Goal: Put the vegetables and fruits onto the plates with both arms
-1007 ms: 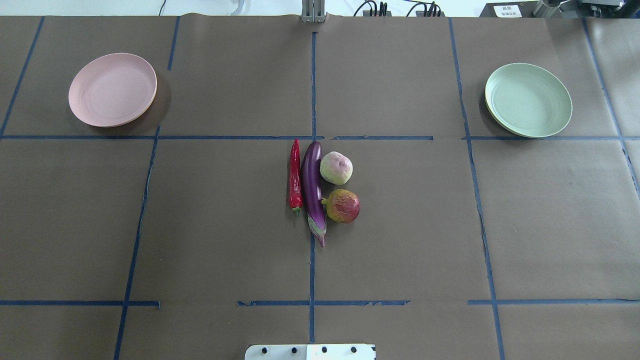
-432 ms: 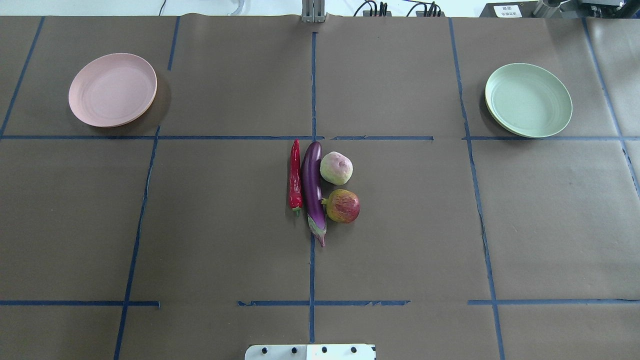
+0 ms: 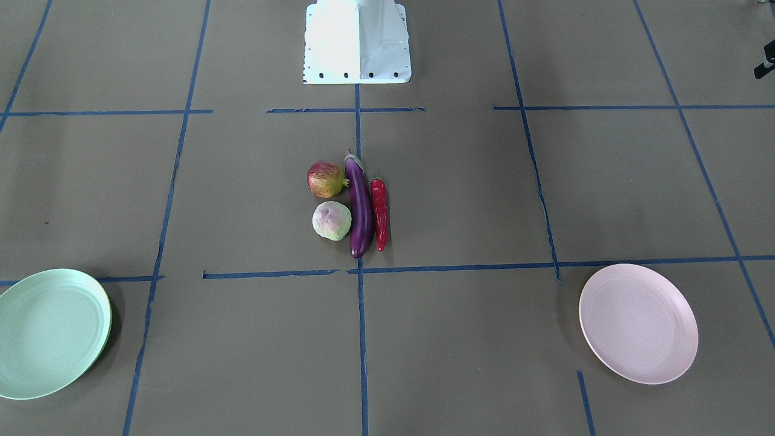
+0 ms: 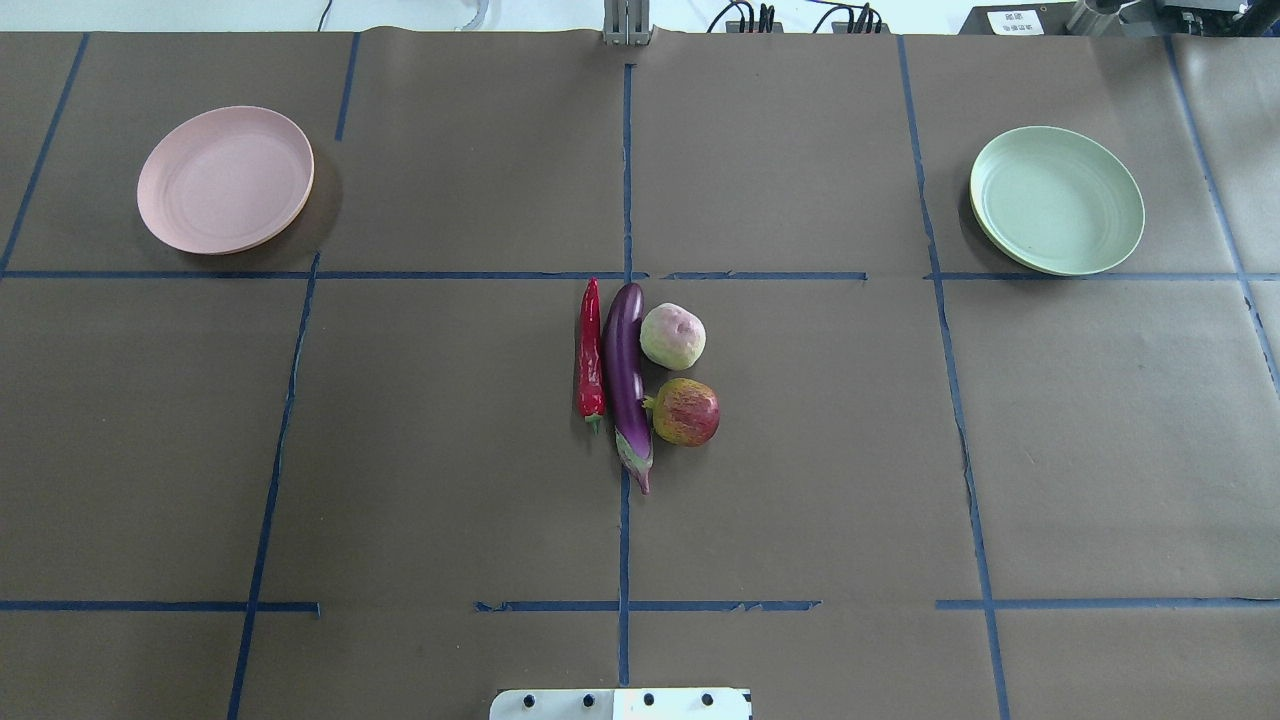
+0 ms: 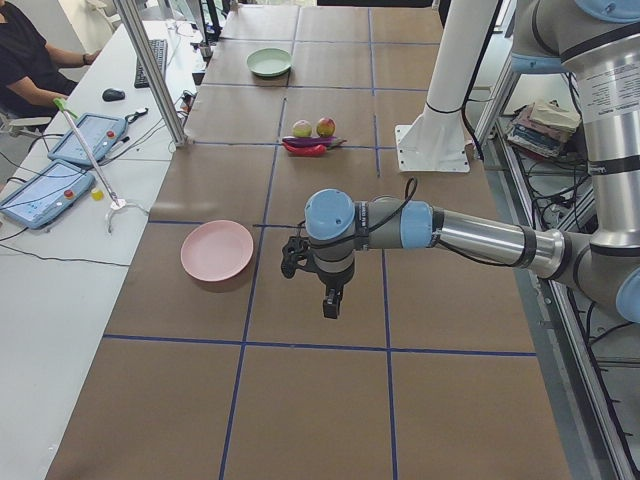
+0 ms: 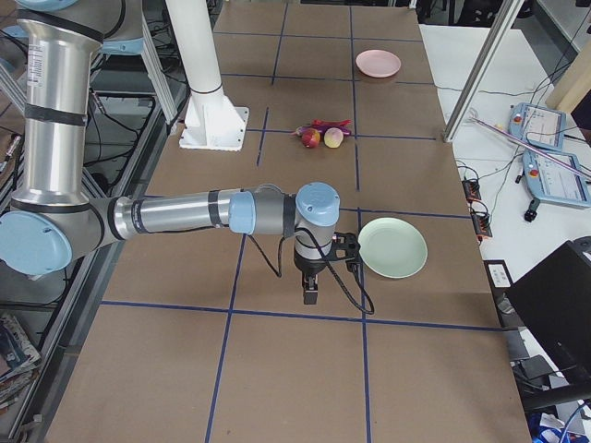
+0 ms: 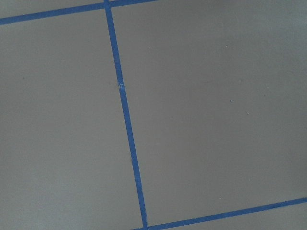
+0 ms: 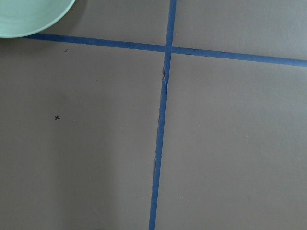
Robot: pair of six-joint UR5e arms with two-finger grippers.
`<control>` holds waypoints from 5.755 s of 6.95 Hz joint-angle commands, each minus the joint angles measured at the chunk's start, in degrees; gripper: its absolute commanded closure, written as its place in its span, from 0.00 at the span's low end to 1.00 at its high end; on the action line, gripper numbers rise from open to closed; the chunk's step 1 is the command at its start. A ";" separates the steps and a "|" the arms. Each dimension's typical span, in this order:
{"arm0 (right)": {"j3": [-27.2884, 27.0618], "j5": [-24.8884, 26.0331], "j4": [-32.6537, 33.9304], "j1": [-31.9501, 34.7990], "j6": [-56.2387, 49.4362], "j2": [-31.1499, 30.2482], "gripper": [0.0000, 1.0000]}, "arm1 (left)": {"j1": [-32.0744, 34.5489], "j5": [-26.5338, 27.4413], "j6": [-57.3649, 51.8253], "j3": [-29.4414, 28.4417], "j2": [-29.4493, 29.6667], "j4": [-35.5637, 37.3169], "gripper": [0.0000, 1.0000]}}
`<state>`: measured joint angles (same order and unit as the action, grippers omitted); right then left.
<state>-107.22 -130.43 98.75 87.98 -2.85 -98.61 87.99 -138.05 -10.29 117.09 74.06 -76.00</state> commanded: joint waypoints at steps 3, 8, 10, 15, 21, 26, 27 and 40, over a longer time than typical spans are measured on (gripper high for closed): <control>-0.09 -2.28 -0.05 0.00 0.13 0.00 0.00 | 0.25 -0.29 -0.52 0.15 -0.67 -0.47 0.00; -0.88 -5.68 -0.05 -0.26 0.57 0.08 0.00 | 0.16 -0.38 -0.08 0.59 -0.68 -0.64 0.00; -1.06 -9.23 -0.14 -4.46 4.58 2.43 0.00 | 0.07 -3.34 -0.08 0.59 -0.68 -0.91 0.00; -5.36 -5.66 -0.22 -25.69 36.15 21.65 0.00 | -0.10 -4.07 -0.08 2.61 -0.59 -0.91 0.00; 5.84 30.01 -7.45 -61.32 90.75 46.40 0.00 | -0.46 -4.07 0.26 2.26 -0.59 -0.82 0.00; 12.21 34.19 -14.11 -64.33 97.07 45.61 0.00 | -2.83 -3.98 6.16 2.27 -0.50 -2.40 0.00; 12.04 34.19 -14.11 -64.25 97.07 45.87 0.01 | -2.83 -3.98 6.16 2.26 -0.50 -2.40 0.00; 19.98 26.28 -11.81 -27.37 43.08 34.27 1.00 | -55.06 26.70 83.63 -5.33 40.03 -19.72 0.00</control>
<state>-93.64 -103.28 88.53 55.09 49.49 -64.49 42.15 -121.14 65.73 116.46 105.28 -95.71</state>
